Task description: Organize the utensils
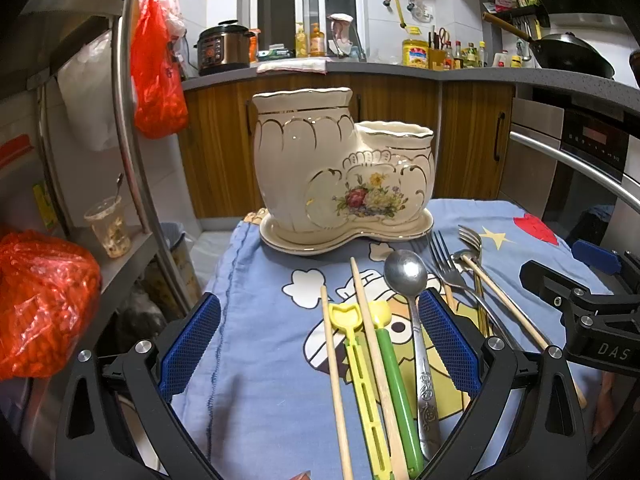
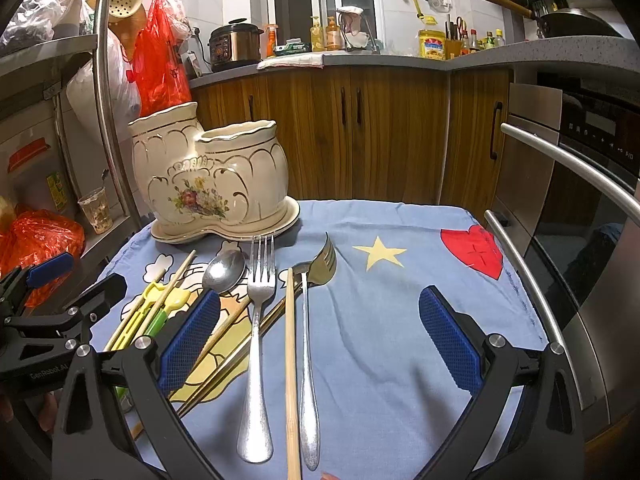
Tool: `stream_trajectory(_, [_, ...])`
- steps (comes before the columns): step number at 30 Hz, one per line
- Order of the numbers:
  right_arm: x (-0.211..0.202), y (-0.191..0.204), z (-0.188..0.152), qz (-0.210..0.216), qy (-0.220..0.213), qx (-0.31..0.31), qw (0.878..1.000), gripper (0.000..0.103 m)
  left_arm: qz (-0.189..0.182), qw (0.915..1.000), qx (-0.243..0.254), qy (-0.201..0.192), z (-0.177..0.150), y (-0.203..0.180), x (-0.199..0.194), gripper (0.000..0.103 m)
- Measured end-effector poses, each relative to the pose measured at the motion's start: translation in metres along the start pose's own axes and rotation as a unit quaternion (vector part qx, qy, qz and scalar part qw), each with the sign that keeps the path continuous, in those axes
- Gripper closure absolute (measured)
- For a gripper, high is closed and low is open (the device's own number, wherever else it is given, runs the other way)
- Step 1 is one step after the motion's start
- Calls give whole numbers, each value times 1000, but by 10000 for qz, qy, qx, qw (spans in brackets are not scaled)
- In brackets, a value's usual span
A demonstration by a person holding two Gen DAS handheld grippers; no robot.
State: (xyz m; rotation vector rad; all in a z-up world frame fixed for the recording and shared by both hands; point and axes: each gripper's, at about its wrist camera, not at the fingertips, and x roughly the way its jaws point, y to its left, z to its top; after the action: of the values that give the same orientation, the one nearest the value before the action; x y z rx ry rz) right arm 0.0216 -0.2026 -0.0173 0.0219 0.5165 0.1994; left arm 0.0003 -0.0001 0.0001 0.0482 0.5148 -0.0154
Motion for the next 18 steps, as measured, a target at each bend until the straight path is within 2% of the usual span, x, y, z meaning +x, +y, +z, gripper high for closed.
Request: stream_trajectory(18, [4,-3,0,0,92,46,9999,5,-3,10000,-4,12,0,0,0,5])
